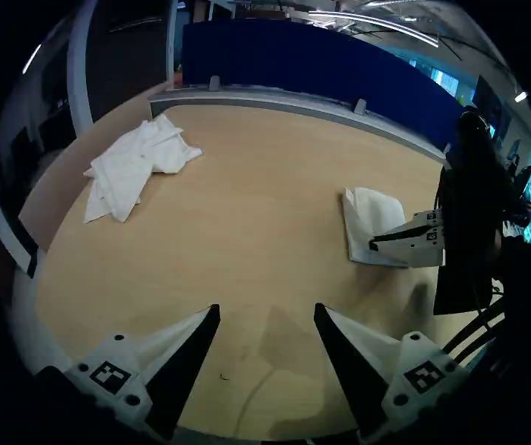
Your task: Fold towel
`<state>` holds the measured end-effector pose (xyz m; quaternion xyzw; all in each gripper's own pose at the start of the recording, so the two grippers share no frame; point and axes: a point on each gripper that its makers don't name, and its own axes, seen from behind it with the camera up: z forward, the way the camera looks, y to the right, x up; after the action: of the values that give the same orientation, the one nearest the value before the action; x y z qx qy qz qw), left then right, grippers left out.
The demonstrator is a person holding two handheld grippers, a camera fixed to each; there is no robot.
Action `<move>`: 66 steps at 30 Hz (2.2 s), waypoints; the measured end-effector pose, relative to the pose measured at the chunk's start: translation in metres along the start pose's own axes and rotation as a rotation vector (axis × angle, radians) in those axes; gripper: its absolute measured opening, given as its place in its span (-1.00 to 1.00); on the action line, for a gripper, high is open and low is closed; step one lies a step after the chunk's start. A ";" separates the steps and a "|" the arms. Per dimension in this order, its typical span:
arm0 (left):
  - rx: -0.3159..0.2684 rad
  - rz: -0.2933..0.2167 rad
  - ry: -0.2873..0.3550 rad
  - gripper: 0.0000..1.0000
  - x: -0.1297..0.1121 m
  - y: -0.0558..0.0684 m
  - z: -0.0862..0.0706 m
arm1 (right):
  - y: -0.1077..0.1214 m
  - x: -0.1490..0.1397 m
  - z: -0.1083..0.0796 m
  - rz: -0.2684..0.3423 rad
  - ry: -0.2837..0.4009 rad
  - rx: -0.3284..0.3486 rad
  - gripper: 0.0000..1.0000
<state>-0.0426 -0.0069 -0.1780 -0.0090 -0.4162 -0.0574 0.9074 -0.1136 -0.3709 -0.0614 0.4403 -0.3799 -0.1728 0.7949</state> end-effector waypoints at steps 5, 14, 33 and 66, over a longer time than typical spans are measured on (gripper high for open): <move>-0.003 0.002 -0.001 0.88 -0.001 0.000 0.002 | 0.000 0.003 -0.008 -0.011 0.017 0.002 -0.70; -0.003 0.006 -0.001 0.88 -0.001 0.000 0.001 | 0.008 -0.004 -0.031 0.004 0.037 -0.026 0.62; -0.006 0.008 0.001 0.88 -0.001 0.004 -0.003 | 0.044 -0.074 -0.064 0.090 -0.044 -0.167 0.67; -0.012 0.013 -0.008 0.88 -0.004 0.007 0.002 | 0.049 -0.075 -0.061 0.154 -0.017 -0.175 -0.92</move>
<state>-0.0456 0.0002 -0.1793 -0.0176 -0.4193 -0.0539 0.9061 -0.1194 -0.2634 -0.0749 0.3374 -0.4028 -0.1472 0.8380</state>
